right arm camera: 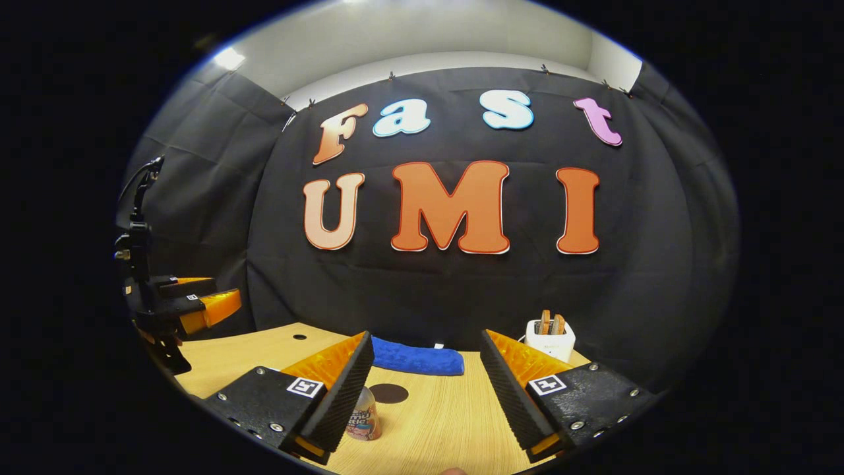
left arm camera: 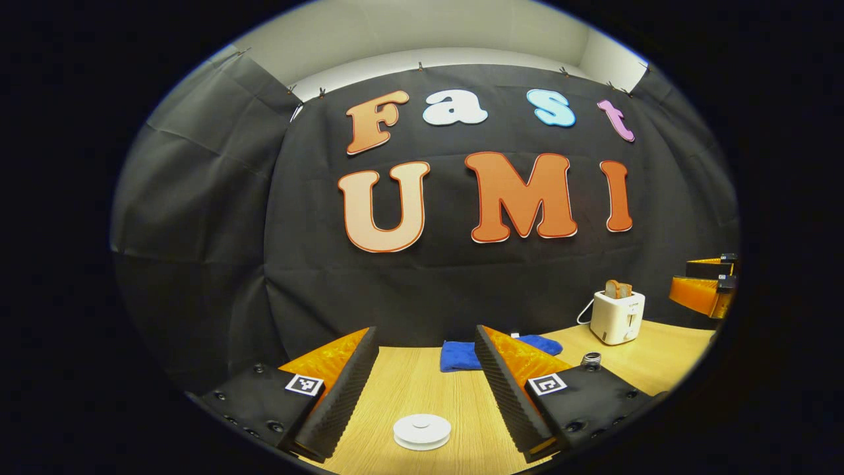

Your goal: Open the teacup lid with one hand, grasp the water bottle and pour water into the teacup with the other hand; after pouring, place the water bottle on the coaster and then close the teacup lid.

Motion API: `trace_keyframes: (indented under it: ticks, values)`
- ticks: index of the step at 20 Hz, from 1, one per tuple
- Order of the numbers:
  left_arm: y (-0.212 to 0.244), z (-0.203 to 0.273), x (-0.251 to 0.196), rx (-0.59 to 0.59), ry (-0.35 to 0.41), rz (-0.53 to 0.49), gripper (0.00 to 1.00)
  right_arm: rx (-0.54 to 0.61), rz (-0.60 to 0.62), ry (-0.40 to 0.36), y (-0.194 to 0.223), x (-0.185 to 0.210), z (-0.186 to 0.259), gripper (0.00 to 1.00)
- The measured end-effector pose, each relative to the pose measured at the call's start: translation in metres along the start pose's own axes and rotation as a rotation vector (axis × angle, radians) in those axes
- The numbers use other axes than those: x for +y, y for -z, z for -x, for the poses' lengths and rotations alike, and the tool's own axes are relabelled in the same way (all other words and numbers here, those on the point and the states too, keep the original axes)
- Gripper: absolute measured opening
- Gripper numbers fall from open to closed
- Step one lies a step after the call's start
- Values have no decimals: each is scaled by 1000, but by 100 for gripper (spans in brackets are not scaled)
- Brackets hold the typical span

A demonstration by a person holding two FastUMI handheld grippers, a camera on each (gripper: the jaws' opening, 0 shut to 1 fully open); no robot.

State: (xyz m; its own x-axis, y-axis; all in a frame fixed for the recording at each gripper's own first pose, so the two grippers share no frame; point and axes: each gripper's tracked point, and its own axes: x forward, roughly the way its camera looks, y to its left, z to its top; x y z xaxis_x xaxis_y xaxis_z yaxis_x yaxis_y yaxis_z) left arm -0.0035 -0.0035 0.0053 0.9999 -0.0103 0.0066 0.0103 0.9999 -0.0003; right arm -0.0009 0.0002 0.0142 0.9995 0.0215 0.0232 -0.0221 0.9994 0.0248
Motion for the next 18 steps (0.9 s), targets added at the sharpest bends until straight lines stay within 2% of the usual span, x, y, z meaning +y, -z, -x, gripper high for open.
trace_keyframes:
  ticks: [2, 5, 8, 9, 15, 18]
  values:
    - [4, -1, 1, 10, 0, -1, 100, 9, 7, -6, 6, 3, 2, 100]
    - [17, -3, 4, 36, -3, 0, 100, 25, 14, -30, 16, 11, 3, 97]
    - [41, -9, 4, 73, 4, 1, 94, 46, 14, -60, 29, 22, 1, 97]
    - [50, -11, 3, 88, 9, 6, 100, 57, 10, -72, 36, 27, 0, 97]
    - [112, -25, 12, 204, -18, -13, 97, 136, -11, -177, 77, 63, -2, 98]
    - [137, -32, 8, 241, 12, 13, 98, 191, 3, -204, 103, 72, -5, 98]
